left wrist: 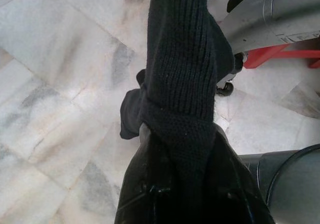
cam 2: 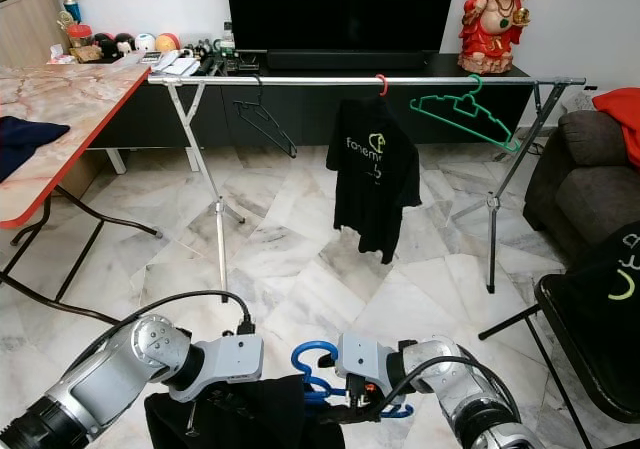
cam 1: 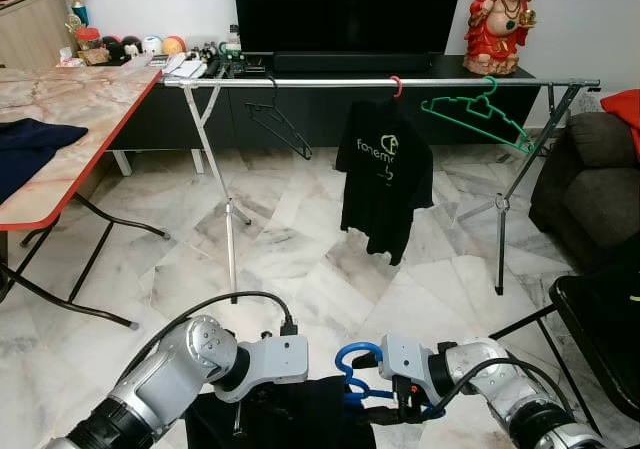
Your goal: Hang hanger
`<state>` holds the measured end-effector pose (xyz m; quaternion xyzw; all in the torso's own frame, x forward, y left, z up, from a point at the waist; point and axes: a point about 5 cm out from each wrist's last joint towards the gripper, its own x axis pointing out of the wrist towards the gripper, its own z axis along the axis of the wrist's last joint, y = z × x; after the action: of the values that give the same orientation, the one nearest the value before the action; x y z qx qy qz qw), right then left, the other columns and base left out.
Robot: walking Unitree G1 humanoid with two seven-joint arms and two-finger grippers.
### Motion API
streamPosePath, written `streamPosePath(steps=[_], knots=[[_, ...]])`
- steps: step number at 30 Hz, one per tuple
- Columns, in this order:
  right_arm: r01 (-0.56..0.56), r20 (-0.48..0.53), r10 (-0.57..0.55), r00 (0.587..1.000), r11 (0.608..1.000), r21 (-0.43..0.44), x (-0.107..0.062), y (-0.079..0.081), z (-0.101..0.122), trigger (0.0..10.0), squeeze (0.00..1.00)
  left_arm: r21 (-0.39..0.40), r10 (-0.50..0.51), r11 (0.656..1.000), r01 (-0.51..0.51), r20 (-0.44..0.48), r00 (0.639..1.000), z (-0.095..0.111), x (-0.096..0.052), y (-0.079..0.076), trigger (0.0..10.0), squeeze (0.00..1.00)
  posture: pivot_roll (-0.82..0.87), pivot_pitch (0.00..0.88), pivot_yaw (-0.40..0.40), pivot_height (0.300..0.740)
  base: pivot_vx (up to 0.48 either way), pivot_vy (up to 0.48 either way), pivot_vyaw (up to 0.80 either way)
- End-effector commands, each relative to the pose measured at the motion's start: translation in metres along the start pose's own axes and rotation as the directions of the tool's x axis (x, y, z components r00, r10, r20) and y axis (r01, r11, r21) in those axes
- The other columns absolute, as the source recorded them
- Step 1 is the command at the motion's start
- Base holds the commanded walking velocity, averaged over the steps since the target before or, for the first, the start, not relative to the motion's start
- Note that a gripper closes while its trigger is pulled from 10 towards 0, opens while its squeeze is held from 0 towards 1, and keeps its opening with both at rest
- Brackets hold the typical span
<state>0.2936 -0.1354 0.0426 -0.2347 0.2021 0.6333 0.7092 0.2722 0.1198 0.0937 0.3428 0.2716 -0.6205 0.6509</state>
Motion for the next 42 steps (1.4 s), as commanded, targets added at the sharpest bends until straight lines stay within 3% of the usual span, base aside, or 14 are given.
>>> streamPosePath(steps=[1,13,42], knots=[[-0.016,-0.002,0.016,1.0,1.0,-0.012,0.003,0.001,0.001,0.0,0.0,0.057,0.008,0.998,-0.01,0.039,0.999,0.015,-0.003,0.004,10.0,0.0,0.1,0.046,-0.053,0.74,0.0,0.0,0.0],[-0.055,-0.035,0.055,0.998,0.998,0.009,0.006,0.009,-0.007,0.0,0.0,0.059,0.007,0.998,-0.009,0.04,0.999,0.016,-0.003,0.004,10.0,0.0,0.1,0.05,-0.055,0.74,0.0,0.0,0.0],[0.012,-0.04,-0.01,0.999,0.999,0.05,0.009,0.012,-0.014,0.0,0.0,0.064,0.015,0.998,-0.017,0.039,0.999,0.015,-0.004,0.005,10.0,0.0,0.11,0.05,-0.057,0.74,0.0,0.0,0.0]])
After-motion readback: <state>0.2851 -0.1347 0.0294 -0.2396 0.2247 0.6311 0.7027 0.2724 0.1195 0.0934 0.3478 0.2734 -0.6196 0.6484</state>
